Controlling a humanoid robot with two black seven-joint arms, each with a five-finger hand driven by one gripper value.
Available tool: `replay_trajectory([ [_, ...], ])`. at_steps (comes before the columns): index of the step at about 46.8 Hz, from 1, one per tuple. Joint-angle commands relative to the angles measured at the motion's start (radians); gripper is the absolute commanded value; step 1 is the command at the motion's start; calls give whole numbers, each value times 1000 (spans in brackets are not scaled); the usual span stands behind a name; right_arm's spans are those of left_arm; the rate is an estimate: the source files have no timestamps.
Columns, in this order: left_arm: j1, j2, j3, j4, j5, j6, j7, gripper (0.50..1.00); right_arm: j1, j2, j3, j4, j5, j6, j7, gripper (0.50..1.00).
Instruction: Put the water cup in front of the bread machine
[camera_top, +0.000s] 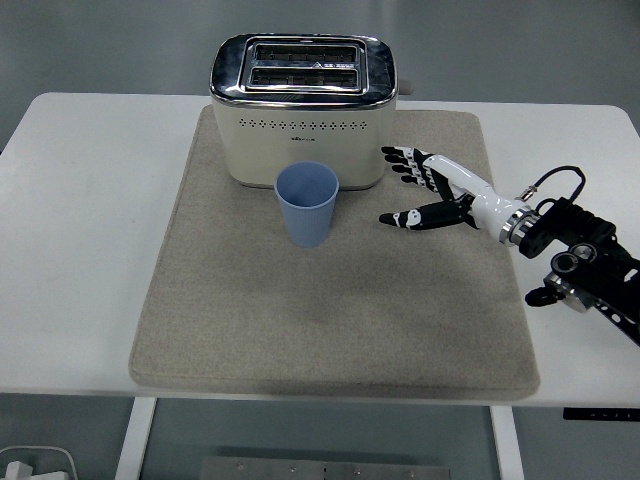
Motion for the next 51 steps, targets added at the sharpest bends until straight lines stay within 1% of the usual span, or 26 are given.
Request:
replay_trajectory([
  [1,0,0,0,0,1,0,0,999,-33,-32,64,1,0,26,1,946],
  [6,0,0,0,0,0,0,-1,999,-67,-57,144,-2,1,51,3,946],
  [12,0,0,0,0,0,0,0,999,-107,-77,210,-18,24,57,3,944],
  [17,0,0,0,0,0,0,0,999,-133,-92,237,-30,116,51,3,946],
  [25,0,0,0,0,0,0,0,999,-133,-86,243,-42,320,45,-2,946],
  [28,0,0,2,0,0,0,0,999,-127,-83,245,-47,374,30,-2,946],
  [31,0,0,0,0,0,0,0,999,-122,-80,245,-48,405,7,-2,946],
  [37,0,0,0,0,0,0,0,999,-119,-69,268,-76,452,-18,-8,946],
  [41,0,0,0,0,0,0,0,999,-118,-58,309,-96,514,-26,-11,946],
  [46,0,0,0,0,0,0,0,999,-110,-55,314,-99,587,-29,-13,946],
  [51,0,0,0,0,0,0,0,999,-107,-54,316,-99,618,-47,-39,946],
])
